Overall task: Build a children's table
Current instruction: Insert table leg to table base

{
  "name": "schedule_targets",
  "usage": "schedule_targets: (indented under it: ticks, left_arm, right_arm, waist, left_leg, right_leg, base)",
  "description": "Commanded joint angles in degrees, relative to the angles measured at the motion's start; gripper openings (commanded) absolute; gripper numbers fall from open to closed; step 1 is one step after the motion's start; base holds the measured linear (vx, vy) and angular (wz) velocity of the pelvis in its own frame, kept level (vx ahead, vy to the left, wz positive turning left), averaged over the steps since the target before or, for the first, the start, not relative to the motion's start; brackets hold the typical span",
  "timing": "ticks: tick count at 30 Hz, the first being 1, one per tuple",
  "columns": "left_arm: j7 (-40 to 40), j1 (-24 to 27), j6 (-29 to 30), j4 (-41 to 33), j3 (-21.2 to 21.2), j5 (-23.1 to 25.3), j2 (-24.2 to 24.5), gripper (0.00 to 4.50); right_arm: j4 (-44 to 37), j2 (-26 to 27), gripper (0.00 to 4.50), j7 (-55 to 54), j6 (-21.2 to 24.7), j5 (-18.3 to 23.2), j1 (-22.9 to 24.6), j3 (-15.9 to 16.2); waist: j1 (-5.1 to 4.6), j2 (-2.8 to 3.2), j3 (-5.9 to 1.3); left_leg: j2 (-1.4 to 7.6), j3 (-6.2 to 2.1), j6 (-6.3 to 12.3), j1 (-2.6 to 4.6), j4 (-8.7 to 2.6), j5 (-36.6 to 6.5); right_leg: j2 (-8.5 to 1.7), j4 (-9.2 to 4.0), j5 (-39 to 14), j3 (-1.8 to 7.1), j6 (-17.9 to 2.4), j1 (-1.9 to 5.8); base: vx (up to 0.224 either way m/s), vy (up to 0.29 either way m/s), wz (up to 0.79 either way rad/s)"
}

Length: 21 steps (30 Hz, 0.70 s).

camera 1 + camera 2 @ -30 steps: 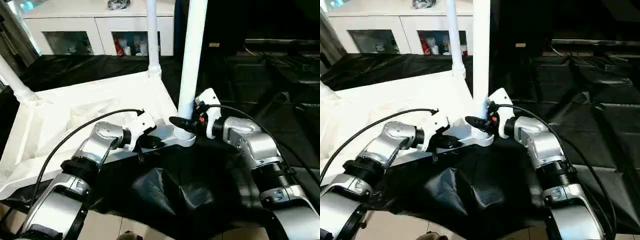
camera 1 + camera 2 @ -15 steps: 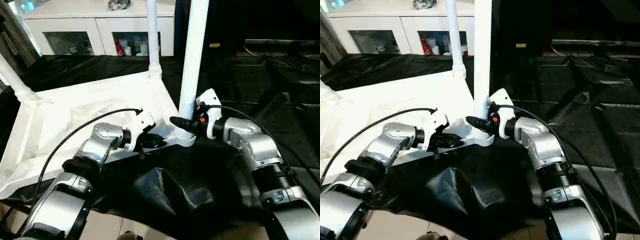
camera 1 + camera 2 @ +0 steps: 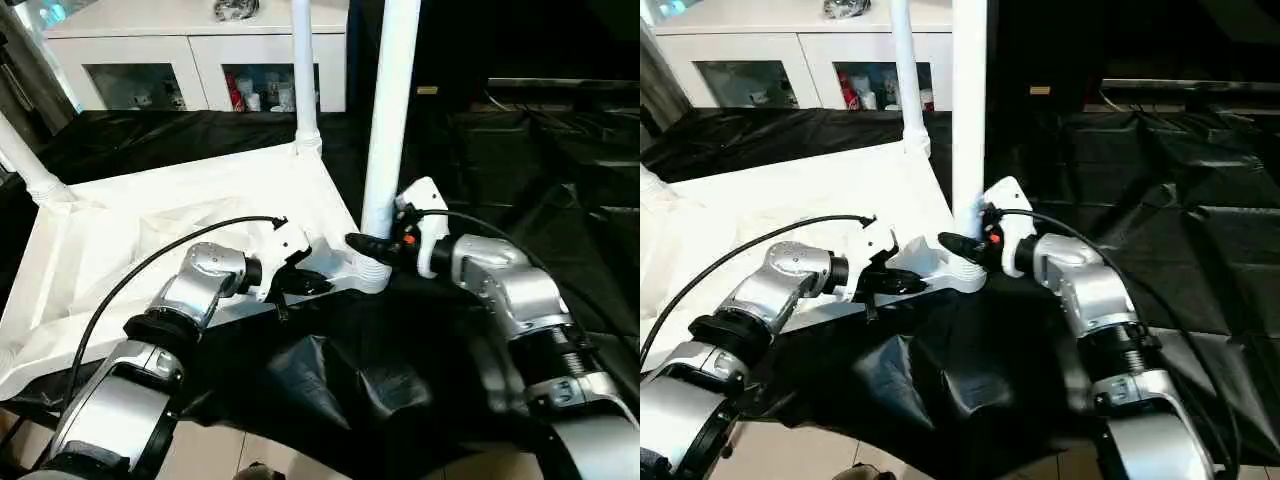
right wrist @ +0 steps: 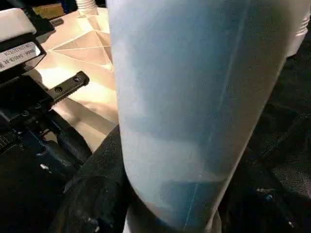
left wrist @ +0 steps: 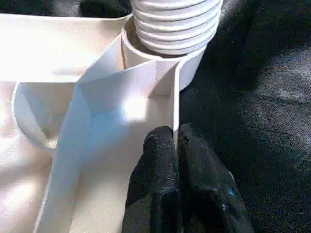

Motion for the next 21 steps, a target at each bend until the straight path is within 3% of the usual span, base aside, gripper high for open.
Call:
schedule_targets:
  ticks: [1, 3, 4, 6, 8, 9, 12, 15, 18, 21]
  left_arm:
    - [1.1, 0.5, 3.3, -0.8, 0.0, 1.4, 2.3, 0.0]
    - [1.2, 0.9, 4.5, -2.3, 0.2, 0.9, 2.4, 0.0]
    - [0.6, 1.8, 5.7, -5.3, 0.4, 0.3, 2.3, 0.0]
    - [-0.3, 2.8, 6.2, -7.7, 0.3, -0.2, 2.3, 0.0]
    - [-0.4, 3.1, 5.7, -8.3, 0.0, 0.1, 2.3, 0.0]
    - [-0.4, 3.0, 5.1, -8.3, -0.1, 0.2, 2.2, 0.0]
    - [0.1, 3.1, 4.6, -9.2, -0.6, 0.7, 2.4, 0.0]
    - [0.2, 3.3, 5.4, -10.3, -0.9, 0.9, 2.7, 0.0]
    - [0.8, 3.1, 6.1, -10.9, -1.0, 1.3, 2.9, 0.0]
    - [1.3, 2.9, 6.3, -11.0, -0.7, 1.1, 2.9, 0.0]
  right_arm:
    - [1.1, -0.9, 1.9, -0.3, 1.1, -0.8, -1.2, -0.2]
    - [1.8, -0.9, 1.9, -0.1, 1.2, -0.9, -1.6, -0.1]
    - [2.9, -0.8, 1.9, 0.1, 1.1, -1.1, -2.0, 0.2]
    - [4.0, -0.6, 1.9, 0.5, 1.5, -1.3, -2.5, 0.8]
    - [5.3, -0.5, 1.9, 0.8, 1.4, -2.1, -3.0, 1.6]
    - [6.2, -0.5, 1.9, 1.0, 1.6, -2.3, -3.5, 1.9]
    - [8.8, -0.1, 1.9, 1.4, 2.1, -2.4, -5.0, 2.0]
    - [9.6, -0.1, 1.9, 1.9, 3.0, -2.3, -5.5, 2.2]
    - [11.3, -0.3, 1.9, 3.3, 2.9, -2.8, -6.1, 3.4]
    - [11.9, 0.2, 1.9, 2.7, 2.6, -1.8, -6.3, 2.1]
  waist:
    - [0.27, -1.09, -4.31]
    - [0.3, -1.23, -4.26]
    - [0.23, -1.67, -4.26]
    - [0.16, -1.44, -4.23]
    - [0.19, -1.61, -4.24]
    - [0.15, -2.04, -4.24]
    - [0.15, -1.9, -4.15]
    - [0.15, -2.31, -4.09]
    - [0.15, -2.26, -4.13]
    - [0.19, -2.19, -4.11]
  left_leg:
    - [1.02, -0.2, 3.57, 0.78, -3.39, -6.2]
    - [0.98, -0.15, 3.6, 0.8, -3.4, -6.3]
    - [1.13, -0.26, 3.52, 0.64, -3.5, -6.2]
    - [1.14, -0.18, 3.39, 0.79, -3.49, -6.4]
    - [1.07, -0.1, 3.42, 0.84, -3.43, -5.9]
    - [1.11, -0.07, 3.51, 0.83, -3.46, -5.8]
    - [1.08, -0.06, 3.4, 0.86, -3.47, -6.1]
    - [1.09, -0.03, 3.13, 0.84, -3.54, -6.5]
    - [1.09, -0.01, 3.2, 0.85, -3.47, -6.2]
    - [1.13, -0.02, 3.07, 0.9, -3.49, -6.4]
  right_leg:
    - [-2.91, -4.0, 0.8, 2.17, -15.3, 3.41]
    - [-2.89, -4.05, 0.6, 2.16, -15.3, 3.4]
    - [-3.06, -3.8, 0.6, 2.16, -15.5, 3.55]
    - [-2.97, -3.98, 0.4, 2.18, -15.4, 3.34]
    - [-2.81, -3.88, 2.0, 2.19, -15.7, 3.31]
    - [-2.81, -3.9, 2.3, 2.2, -15.8, 3.32]
    - [-2.82, -3.82, 2.2, 2.19, -16.0, 3.33]
    - [-2.84, -3.86, 1.9, 2.24, -15.8, 3.44]
    - [-2.84, -3.77, 2.1, 2.22, -16.1, 3.4]
    - [-2.87, -3.8, 2.0, 2.26, -16.0, 3.36]
  base:
    - [0.0, 0.0, 0.0]
    - [0.0, 0.0, 0.0]
    - [0.0, 0.0, 0.0]
    - [0.0, 0.0, 0.0]
    - [0.0, 0.0, 0.0]
    - [0.0, 0.0, 0.0]
    - [0.0, 0.0, 0.0]
    - [0.0, 0.0, 0.0]
    - [0.0, 0.0, 0.0]
    - [0.0, 0.0, 0.0]
